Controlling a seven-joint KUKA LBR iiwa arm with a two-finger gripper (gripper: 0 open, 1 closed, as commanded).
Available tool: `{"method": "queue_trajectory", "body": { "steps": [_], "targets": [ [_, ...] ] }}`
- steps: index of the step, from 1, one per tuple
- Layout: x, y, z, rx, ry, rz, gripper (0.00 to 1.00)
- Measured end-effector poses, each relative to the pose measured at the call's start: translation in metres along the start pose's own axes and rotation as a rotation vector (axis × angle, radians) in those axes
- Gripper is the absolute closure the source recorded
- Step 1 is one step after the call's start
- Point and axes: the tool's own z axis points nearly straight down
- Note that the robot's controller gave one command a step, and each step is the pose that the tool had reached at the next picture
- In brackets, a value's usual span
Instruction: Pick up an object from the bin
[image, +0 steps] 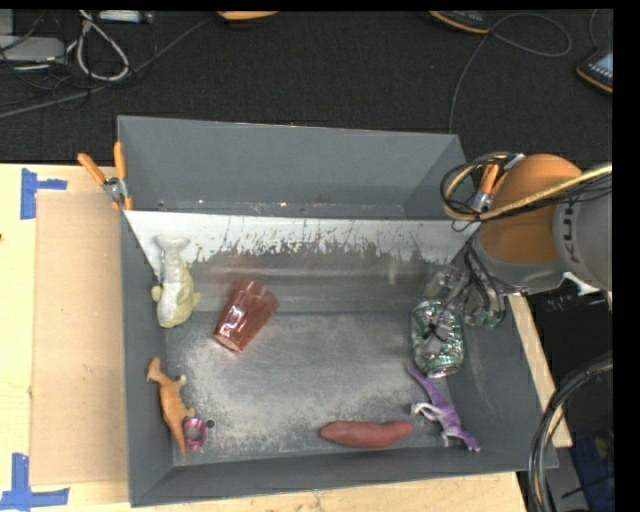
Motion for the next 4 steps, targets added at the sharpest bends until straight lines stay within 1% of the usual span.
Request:
{"method": "queue_trajectory", "body": {
  "steps": [1,2,3,4],
  "targets": [
    [0.000,-0.002,-0.002,0.001,0.000,0.168,0.00],
    [0.037,-0.007,0.003,0.001,0.000,0.335,0.00],
    [0.043,0.003,0.010,0.003,0.001,0.146,0.00],
    [0.038,-0.007,0.000,0.000,0.004,0.280,1.00]
  ]
}}
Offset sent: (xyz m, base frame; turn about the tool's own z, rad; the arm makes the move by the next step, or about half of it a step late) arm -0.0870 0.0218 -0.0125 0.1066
